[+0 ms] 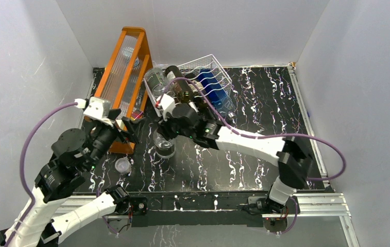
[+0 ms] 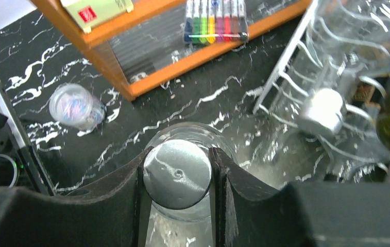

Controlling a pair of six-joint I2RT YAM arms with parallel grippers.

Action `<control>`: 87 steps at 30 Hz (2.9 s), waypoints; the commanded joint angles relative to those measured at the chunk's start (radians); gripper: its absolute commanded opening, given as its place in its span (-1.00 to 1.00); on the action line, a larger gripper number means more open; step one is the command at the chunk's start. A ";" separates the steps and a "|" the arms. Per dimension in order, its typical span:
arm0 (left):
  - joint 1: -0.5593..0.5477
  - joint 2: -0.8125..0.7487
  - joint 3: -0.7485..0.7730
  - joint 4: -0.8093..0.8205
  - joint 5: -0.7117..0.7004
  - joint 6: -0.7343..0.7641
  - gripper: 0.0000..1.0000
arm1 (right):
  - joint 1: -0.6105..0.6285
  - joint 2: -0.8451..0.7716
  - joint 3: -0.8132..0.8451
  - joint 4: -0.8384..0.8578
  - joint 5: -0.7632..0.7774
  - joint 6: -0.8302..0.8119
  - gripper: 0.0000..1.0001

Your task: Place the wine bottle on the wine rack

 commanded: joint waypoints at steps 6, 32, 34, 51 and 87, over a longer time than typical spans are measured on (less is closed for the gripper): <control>0.002 0.039 -0.022 0.002 0.007 -0.023 0.96 | 0.004 -0.309 -0.392 0.101 0.059 0.120 -0.77; 0.047 0.379 -0.288 0.195 0.261 -0.325 0.96 | 0.004 -0.785 -0.915 0.021 -0.005 0.320 -1.00; 0.079 0.400 -0.309 0.202 0.292 -0.339 0.96 | 0.004 -0.806 -0.914 -0.020 -0.017 0.328 -1.00; 0.242 0.596 -0.368 0.264 0.549 -0.340 0.96 | 0.004 -0.702 -0.866 -0.165 -0.147 0.319 -1.00; 0.246 0.718 -0.437 0.244 0.692 -0.328 -0.03 | 0.003 -0.438 -0.697 -0.232 -0.097 0.208 -0.04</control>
